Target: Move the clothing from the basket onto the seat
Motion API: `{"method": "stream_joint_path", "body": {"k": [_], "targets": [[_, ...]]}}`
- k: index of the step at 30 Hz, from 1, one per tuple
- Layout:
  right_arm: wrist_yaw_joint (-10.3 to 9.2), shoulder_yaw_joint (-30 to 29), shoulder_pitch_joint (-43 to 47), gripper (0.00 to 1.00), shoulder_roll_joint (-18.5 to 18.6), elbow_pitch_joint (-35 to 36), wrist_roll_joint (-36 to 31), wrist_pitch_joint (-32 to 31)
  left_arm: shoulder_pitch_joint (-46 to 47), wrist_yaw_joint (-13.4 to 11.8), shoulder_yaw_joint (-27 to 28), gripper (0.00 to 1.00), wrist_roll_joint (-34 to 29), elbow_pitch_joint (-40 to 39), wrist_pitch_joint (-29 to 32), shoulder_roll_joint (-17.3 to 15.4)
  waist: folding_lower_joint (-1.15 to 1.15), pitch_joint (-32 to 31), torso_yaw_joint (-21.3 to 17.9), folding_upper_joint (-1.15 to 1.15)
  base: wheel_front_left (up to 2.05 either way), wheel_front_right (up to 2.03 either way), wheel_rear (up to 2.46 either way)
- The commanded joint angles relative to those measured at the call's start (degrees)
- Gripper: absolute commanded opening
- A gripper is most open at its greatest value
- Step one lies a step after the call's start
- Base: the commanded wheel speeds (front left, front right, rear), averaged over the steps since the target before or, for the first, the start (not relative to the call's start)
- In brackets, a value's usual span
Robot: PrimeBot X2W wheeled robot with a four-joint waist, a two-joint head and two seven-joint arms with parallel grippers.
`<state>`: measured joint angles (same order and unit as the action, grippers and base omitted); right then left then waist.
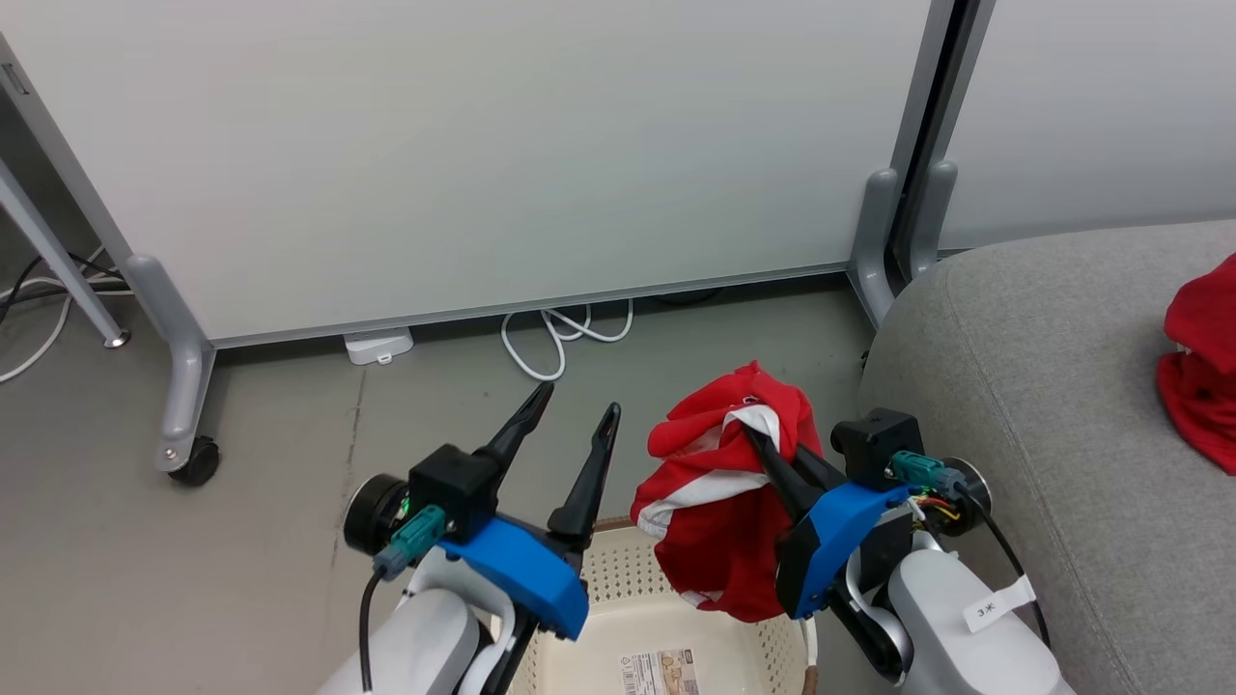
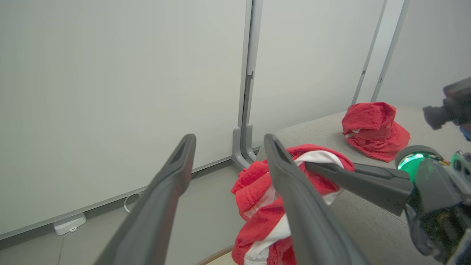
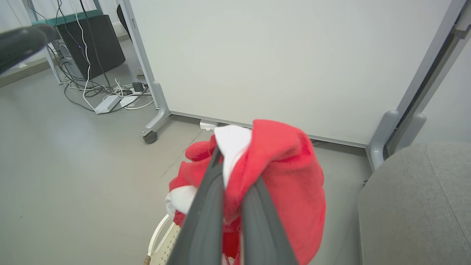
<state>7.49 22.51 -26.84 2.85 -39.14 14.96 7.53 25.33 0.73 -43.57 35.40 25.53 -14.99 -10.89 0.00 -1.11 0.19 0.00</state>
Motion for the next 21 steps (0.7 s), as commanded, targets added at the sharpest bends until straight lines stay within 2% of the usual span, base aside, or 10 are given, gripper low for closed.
{"method": "stream_joint_path", "body": {"k": [1,9,14,21], "targets": [[0.01,-0.28,0.61,0.00,0.07,0.75,-0.27,-0.14,-2.57,-0.33,2.21,1.00,-1.87,-1.78,-0.28,-0.15,0.00,0.03,0.24,0.00,0.00,0.00,0.00],[0.01,-0.60,1.51,0.00,0.07,3.15,-0.35,-1.29,-12.43,2.50,10.82,1.00,-10.23,-6.81,-0.27,0.63,0.00,0.07,0.74,0.00,0.00,0.00,0.00],[0.01,-1.20,1.92,0.00,0.07,4.34,-0.77,-1.72,-15.85,4.80,14.66,1.00,-12.98,-7.71,-0.27,1.00,0.00,0.30,0.89,0.00,0.00,0.00,0.00],[0.01,-2.21,2.48,0.00,0.07,5.39,-1.19,-2.32,-18.56,6.32,18.41,1.00,-15.23,-8.31,-0.27,2.16,0.00,0.63,1.05,0.00,0.00,0.00,0.00]]}}
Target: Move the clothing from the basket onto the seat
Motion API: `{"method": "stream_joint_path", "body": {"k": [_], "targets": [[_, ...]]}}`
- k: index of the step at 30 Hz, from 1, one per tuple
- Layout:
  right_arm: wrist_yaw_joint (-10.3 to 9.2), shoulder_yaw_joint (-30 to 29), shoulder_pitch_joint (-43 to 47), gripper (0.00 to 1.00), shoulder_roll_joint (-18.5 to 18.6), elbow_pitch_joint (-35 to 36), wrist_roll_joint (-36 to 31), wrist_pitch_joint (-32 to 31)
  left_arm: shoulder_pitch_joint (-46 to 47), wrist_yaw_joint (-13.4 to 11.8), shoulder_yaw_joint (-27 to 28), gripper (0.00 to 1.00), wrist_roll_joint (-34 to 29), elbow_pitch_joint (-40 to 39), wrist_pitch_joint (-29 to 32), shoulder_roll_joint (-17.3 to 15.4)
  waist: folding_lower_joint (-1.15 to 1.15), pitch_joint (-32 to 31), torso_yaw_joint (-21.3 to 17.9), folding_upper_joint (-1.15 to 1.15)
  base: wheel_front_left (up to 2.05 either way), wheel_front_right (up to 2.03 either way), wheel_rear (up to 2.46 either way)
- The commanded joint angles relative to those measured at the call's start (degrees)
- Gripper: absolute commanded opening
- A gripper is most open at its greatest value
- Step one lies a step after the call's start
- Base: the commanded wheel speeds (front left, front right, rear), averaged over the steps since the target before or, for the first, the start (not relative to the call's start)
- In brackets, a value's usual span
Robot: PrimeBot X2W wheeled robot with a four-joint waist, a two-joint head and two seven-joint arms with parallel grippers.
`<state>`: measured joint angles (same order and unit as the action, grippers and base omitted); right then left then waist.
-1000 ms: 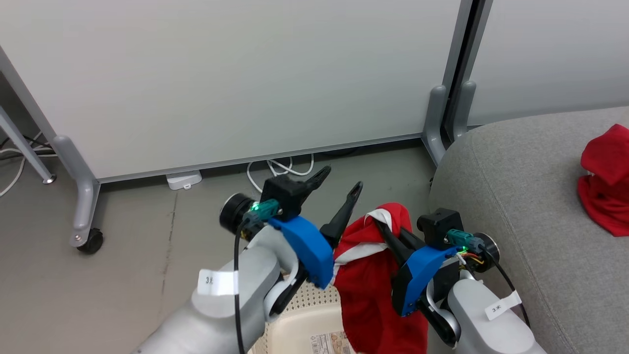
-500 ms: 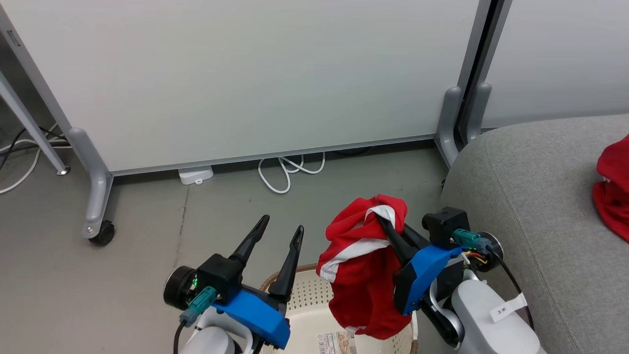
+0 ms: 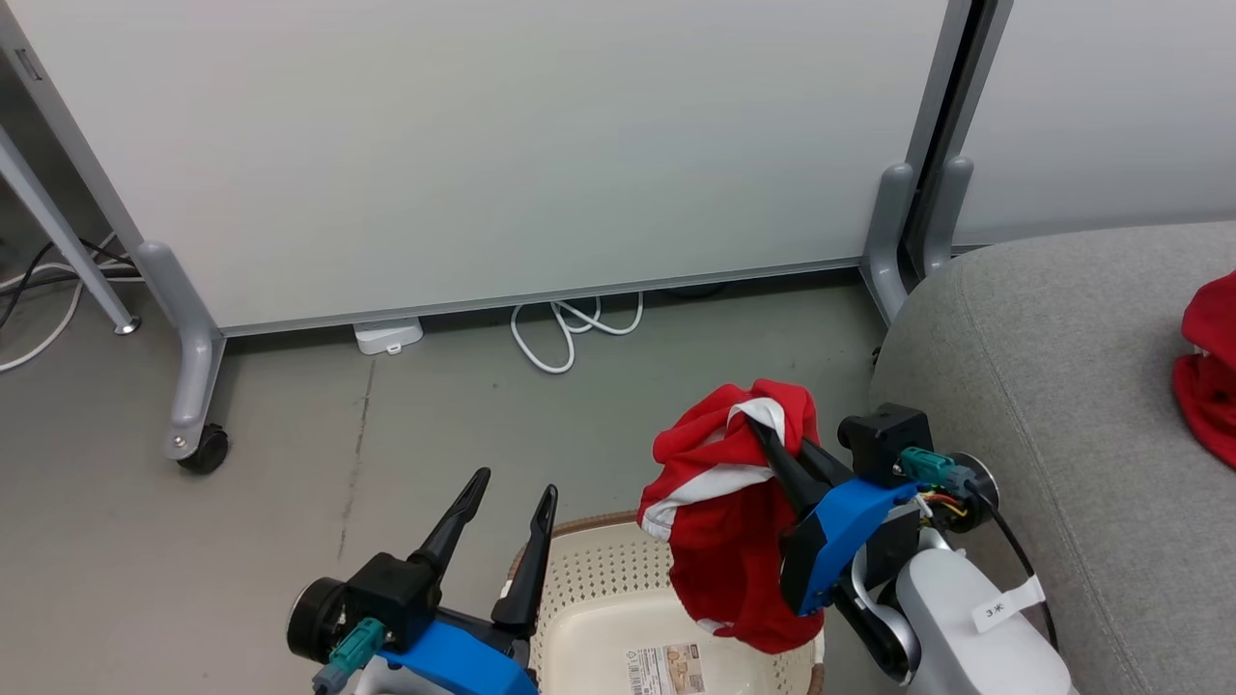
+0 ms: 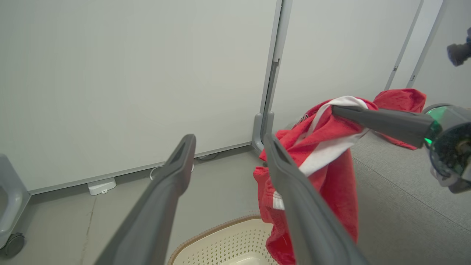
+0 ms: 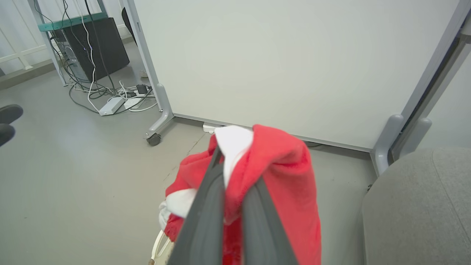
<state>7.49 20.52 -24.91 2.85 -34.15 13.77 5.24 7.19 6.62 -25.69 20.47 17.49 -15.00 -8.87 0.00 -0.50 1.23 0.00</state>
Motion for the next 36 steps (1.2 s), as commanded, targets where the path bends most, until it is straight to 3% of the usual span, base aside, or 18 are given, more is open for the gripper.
{"method": "stream_joint_path", "body": {"k": [1,10,16,36], "targets": [[0.01,-0.34,0.64,0.00,0.07,0.53,-0.06,-0.09,-0.61,0.54,0.93,1.00,-0.43,-0.31,-0.26,0.42,0.00,0.06,0.02,0.00,0.00,0.00,0.00],[0.01,-0.93,0.90,0.00,0.07,1.12,-0.33,-0.39,-1.41,0.98,2.46,1.00,-1.94,0.63,-0.27,1.64,0.00,0.32,-0.35,0.00,0.00,0.00,0.00],[0.01,-0.97,0.71,0.00,0.07,1.50,-0.24,-0.43,-2.00,0.98,2.12,1.00,-1.51,0.66,-0.27,1.44,0.00,0.89,-2.67,0.00,0.00,0.00,0.00],[0.02,-2.24,-0.48,0.00,0.06,2.61,-0.76,-0.07,0.92,0.99,2.06,1.00,-2.35,-0.21,-0.27,1.14,0.00,4.97,-19.64,0.00,0.00,0.00,0.00]]}}
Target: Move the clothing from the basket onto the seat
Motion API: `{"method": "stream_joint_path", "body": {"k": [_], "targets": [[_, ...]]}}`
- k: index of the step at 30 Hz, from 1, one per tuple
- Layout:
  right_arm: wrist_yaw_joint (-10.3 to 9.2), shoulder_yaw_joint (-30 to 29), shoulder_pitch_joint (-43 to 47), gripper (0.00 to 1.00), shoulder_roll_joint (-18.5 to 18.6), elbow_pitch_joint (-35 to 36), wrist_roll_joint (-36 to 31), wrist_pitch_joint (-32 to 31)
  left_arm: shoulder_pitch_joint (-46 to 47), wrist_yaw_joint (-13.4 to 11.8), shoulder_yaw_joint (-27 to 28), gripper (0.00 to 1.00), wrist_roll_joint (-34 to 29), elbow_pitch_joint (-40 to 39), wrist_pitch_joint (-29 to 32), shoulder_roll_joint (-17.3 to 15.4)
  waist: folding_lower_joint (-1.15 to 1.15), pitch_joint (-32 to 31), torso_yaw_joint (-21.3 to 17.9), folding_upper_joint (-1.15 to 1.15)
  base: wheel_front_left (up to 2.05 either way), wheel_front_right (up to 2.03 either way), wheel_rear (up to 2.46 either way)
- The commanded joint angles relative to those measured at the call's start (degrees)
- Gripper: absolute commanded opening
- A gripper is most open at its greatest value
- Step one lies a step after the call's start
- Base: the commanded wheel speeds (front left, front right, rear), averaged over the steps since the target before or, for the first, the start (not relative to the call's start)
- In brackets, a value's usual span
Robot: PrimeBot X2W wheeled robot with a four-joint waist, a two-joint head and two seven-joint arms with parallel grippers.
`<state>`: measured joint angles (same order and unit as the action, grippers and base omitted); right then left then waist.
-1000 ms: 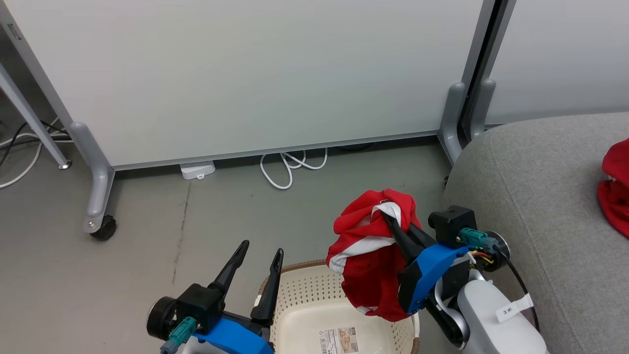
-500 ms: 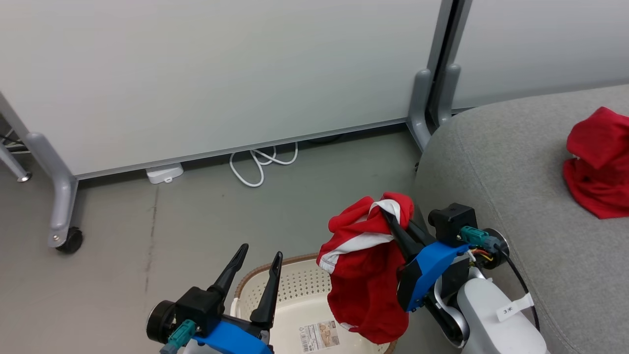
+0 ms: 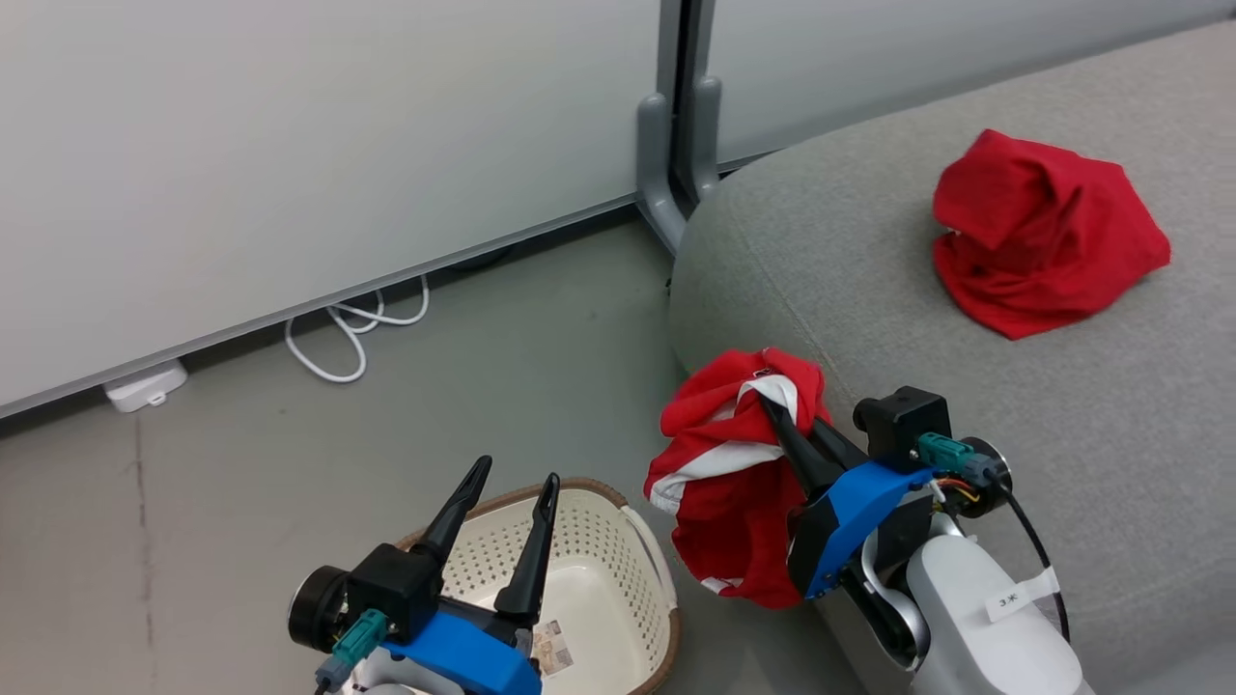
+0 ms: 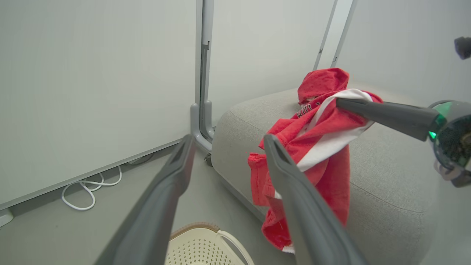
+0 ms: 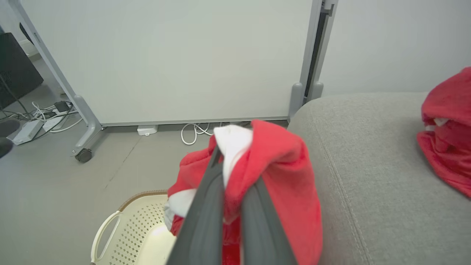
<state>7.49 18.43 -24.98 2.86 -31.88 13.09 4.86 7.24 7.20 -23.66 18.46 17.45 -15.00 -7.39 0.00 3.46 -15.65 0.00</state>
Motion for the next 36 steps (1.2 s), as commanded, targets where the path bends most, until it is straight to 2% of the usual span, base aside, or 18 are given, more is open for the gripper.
{"method": "stream_joint_path", "body": {"k": [1,10,16,28,32,36], "targets": [[0.02,-0.20,-0.46,0.00,0.05,0.39,0.03,0.41,1.00,0.41,0.03,1.00,-0.35,-0.14,-0.27,-0.48,0.00,1.17,-3.52,0.00,0.00,0.00,0.00],[0.02,-0.29,-1.10,0.00,0.04,-0.24,0.80,1.00,1.71,0.41,0.09,1.00,-0.44,-0.18,-0.27,-0.92,0.00,2.30,-8.49,0.00,0.00,0.00,0.00],[0.02,-0.28,-1.10,0.00,0.03,-0.70,1.26,1.49,2.07,0.42,0.00,1.00,-0.50,0.10,-0.27,-0.84,0.00,2.69,-9.96,0.00,0.00,0.00,0.00],[0.02,-2.88,-2.94,0.00,0.03,-0.81,0.82,1.16,2.30,0.42,0.13,1.00,-0.47,-0.08,-0.27,-1.02,0.00,3.38,-8.83,0.00,0.00,0.00,0.00],[0.01,-6.25,-7.39,0.00,0.13,-0.37,-1.99,-0.27,2.62,0.42,0.32,1.00,-0.89,-0.53,-0.27,-1.19,0.00,4.50,-8.22,0.00,0.00,0.00,0.00],[0.01,-10.25,-13.99,0.00,2.31,0.15,-3.58,-2.76,3.38,0.42,-0.01,1.00,-1.03,-0.91,-0.27,-1.54,0.00,6.12,-7.25,0.00,0.00,0.00,0.00]]}}
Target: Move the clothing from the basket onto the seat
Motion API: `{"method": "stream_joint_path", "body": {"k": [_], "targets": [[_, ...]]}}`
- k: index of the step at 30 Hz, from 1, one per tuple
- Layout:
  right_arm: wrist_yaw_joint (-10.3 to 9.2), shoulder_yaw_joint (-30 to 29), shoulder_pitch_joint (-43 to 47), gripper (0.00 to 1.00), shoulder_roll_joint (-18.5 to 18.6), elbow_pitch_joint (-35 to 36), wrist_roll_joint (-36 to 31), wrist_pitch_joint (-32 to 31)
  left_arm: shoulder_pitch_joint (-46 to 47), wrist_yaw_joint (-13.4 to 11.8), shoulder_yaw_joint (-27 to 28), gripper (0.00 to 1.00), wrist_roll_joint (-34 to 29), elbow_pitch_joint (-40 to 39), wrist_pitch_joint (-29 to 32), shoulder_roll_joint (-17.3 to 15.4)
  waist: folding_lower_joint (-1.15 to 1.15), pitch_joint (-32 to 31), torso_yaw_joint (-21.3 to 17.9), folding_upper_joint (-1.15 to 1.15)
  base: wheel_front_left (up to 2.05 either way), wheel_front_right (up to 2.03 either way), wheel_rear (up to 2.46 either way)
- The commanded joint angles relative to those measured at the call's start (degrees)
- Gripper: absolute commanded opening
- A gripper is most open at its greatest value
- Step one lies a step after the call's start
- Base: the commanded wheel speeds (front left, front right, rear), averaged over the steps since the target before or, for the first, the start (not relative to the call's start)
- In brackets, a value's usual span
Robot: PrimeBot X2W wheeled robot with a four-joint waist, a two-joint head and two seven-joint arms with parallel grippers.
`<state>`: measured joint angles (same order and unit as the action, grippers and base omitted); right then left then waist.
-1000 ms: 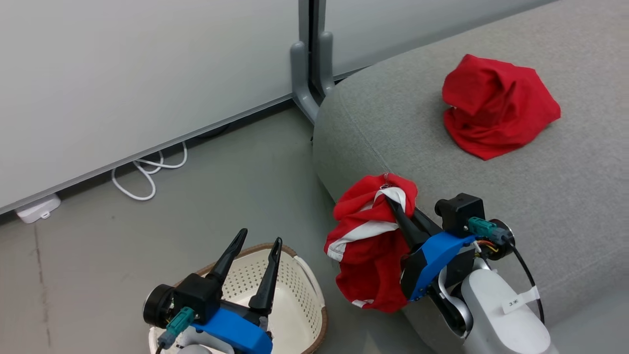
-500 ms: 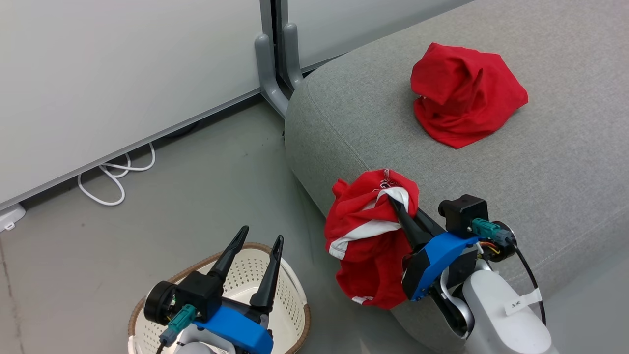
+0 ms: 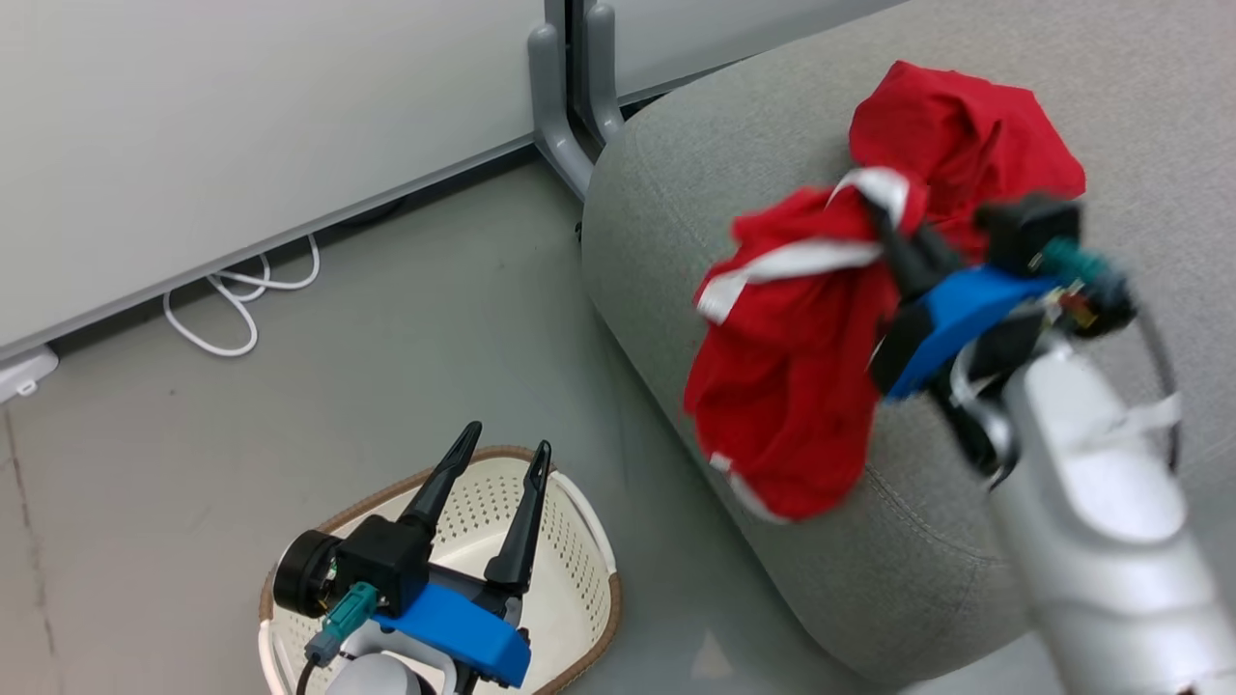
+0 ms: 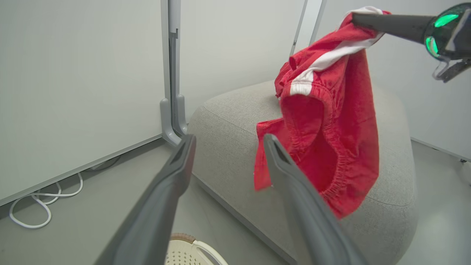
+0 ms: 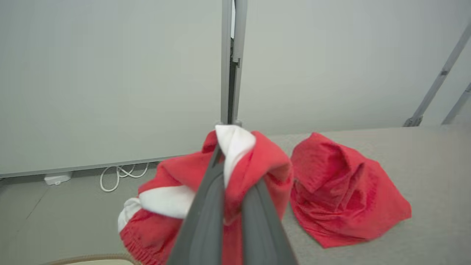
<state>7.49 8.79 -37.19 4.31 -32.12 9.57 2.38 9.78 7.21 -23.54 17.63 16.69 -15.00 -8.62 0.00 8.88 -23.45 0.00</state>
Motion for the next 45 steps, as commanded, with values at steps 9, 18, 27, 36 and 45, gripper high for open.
{"method": "stream_joint_path", "body": {"k": [9,18,27,36,45], "targets": [[0.01,-11.49,-15.80,0.00,10.01,-1.42,-0.61,-5.65,4.97,0.41,-2.44,1.00,-1.06,-1.19,-0.27,-1.48,0.00,6.85,5.35,0.00,0.00,0.00,0.00],[0.01,-24.86,-25.57,0.00,19.79,-1.10,-3.52,-7.18,10.90,0.41,-5.24,1.00,-2.09,-3.45,-0.27,-3.49,0.00,16.00,10.65,0.00,0.00,0.00,0.00],[0.01,-38.68,-21.17,0.00,23.28,-3.96,-6.26,-4.44,16.82,0.41,-6.59,1.00,-2.49,-6.53,-0.27,-4.25,0.00,25.45,15.14,0.00,0.00,0.00,0.00],[0.01,-42.66,-18.70,0.00,21.48,-9.81,-10.27,0.08,19.10,0.41,-6.76,1.00,-3.28,-8.39,-0.27,-4.96,0.00,31.06,16.32,0.00,0.00,0.00,0.00],[0.01,-41.56,-21.02,0.50,20.75,-14.14,-12.88,2.50,19.38,0.41,-6.56,1.00,-2.65,-7.48,-0.27,-4.54,0.00,29.64,15.78,0.00,0.00,0.00,0.00]]}}
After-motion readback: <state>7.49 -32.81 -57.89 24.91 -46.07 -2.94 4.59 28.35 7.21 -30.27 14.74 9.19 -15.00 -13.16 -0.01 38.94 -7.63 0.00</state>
